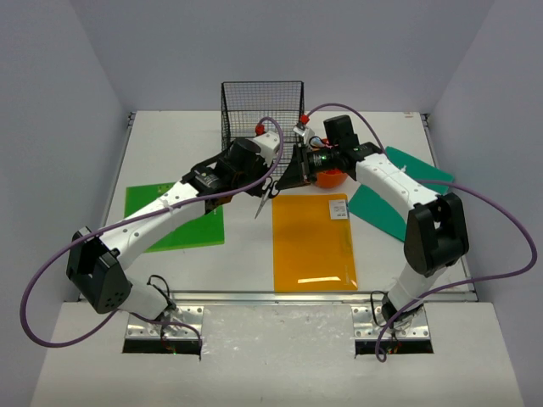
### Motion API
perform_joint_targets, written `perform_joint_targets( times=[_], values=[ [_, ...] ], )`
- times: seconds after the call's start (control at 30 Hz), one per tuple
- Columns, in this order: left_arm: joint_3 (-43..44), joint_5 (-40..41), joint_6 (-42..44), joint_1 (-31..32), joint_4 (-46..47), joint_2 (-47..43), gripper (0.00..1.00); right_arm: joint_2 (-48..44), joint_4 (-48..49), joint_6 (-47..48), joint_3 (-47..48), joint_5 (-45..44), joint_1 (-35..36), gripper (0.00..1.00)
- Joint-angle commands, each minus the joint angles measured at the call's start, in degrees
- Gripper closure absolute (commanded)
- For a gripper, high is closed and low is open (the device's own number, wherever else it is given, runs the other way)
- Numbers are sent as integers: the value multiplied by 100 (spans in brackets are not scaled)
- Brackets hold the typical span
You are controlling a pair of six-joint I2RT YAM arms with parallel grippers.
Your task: Organize the desk
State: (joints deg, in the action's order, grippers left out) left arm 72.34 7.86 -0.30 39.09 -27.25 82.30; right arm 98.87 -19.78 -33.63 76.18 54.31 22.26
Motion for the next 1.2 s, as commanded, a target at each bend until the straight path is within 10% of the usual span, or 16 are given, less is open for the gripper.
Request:
perform_joint_targets(
  times=[0.0, 0.17, 0.7, 1.17],
  values=[
    [240, 12, -8, 55, 129, -99, 79, -82, 234, 136, 142, 300, 5, 100],
    [296, 139, -126, -25, -5, -147, 1, -305, -53, 651, 113, 197, -114, 100],
    [157, -1404, -230, -1053, -150, -470, 0, -2409, -390, 5239, -1089, -305, -1648, 100],
    [161, -1553, -114, -1061, -278, -173, 0, -1872, -864, 8858, -729, -303, -2159, 100]
  ],
)
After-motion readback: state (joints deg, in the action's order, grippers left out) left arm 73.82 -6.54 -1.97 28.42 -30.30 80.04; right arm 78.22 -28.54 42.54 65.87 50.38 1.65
